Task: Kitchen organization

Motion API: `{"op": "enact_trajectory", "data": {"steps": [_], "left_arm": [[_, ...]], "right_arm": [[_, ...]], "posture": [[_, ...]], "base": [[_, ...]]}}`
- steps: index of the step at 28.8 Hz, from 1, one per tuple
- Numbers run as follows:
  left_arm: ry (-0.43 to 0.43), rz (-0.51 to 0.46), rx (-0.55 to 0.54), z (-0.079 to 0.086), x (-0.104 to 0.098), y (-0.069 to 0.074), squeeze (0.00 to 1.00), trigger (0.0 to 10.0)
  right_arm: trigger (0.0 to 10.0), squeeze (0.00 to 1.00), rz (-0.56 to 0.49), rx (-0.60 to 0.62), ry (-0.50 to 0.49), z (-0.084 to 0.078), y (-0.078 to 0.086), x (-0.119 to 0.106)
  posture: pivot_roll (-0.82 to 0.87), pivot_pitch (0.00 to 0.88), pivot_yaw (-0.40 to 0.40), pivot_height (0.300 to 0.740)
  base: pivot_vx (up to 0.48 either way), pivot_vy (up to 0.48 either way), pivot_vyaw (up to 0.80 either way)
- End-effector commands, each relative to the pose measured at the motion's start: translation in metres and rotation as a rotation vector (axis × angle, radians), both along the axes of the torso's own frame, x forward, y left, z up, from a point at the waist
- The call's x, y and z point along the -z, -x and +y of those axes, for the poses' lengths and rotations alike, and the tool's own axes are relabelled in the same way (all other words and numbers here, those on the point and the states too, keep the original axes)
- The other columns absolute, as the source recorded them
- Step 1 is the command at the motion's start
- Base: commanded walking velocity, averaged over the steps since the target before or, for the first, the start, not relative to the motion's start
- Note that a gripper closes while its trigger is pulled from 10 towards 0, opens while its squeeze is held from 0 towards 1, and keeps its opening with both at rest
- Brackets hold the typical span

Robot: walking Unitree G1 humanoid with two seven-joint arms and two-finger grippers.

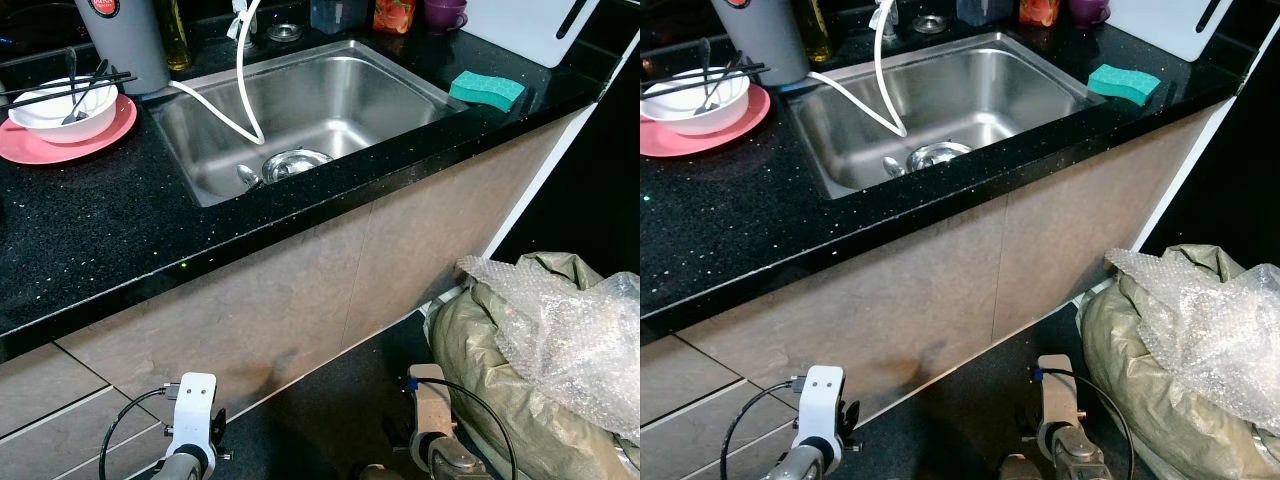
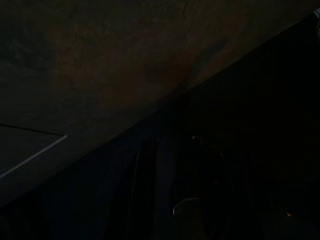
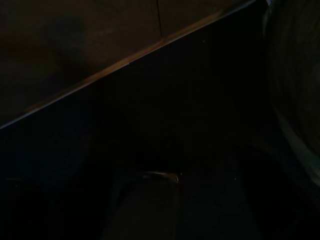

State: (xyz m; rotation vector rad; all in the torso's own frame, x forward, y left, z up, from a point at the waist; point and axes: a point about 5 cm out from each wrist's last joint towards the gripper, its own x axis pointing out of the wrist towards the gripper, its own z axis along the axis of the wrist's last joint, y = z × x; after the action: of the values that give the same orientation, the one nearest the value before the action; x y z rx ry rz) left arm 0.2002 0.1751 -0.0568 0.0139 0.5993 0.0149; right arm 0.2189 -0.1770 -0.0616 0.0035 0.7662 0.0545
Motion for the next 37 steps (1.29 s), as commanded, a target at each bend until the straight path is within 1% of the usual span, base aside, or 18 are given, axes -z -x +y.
{"op": "enact_trajectory", "data": {"steps": [1, 2, 3, 9, 23, 37], "left_arm": [[-0.002, 0.023, -0.003, 0.0027, 0.0043, 0.0089, 0.00, 10.0], [-0.002, 0.023, -0.003, 0.0027, 0.0043, 0.0089, 0.00, 10.0], [-0.004, 0.027, 0.001, 0.0026, 0.0056, 0.0126, 0.00, 10.0], [-0.004, 0.030, 0.000, 0.0031, 0.0068, 0.0161, 0.00, 10.0], [-0.001, 0.021, 0.001, 0.0017, 0.0041, 0.0096, 0.00, 10.0], [0.000, 0.018, 0.003, 0.0012, 0.0038, 0.0086, 0.00, 10.0]], "right_arm": [[10.0, 0.00, 0.027, 0.000, -0.009, 0.0023, 0.0076, 0.0050], [10.0, 0.00, 0.027, 0.000, -0.009, 0.0023, 0.0076, 0.0050], [10.0, 0.00, 0.033, -0.001, -0.009, 0.0019, 0.0109, 0.0067], [10.0, 0.00, 0.037, 0.002, -0.012, 0.0017, 0.0146, 0.0084], [10.0, 0.00, 0.027, -0.009, -0.009, 0.0020, 0.0092, 0.0055], [10.0, 0.00, 0.024, -0.014, -0.010, 0.0037, 0.0080, 0.0050]], "posture": [[0.01, 0.169, 0.001, 0.740], [0.01, 0.169, 0.001, 0.740], [0.01, 0.177, 0.003, 0.740], [0.01, 0.175, 0.004, 0.740], [0.00, 0.161, 0.006, 0.740], [0.00, 0.147, 0.005, 0.740]], "base": [[0.000, 0.000, 0.00], [0.000, 0.000, 0.00], [0.000, 0.000, 0.00], [0.000, 0.000, 0.00], [0.000, 0.000, 0.00], [0.000, 0.000, 0.00]]}}
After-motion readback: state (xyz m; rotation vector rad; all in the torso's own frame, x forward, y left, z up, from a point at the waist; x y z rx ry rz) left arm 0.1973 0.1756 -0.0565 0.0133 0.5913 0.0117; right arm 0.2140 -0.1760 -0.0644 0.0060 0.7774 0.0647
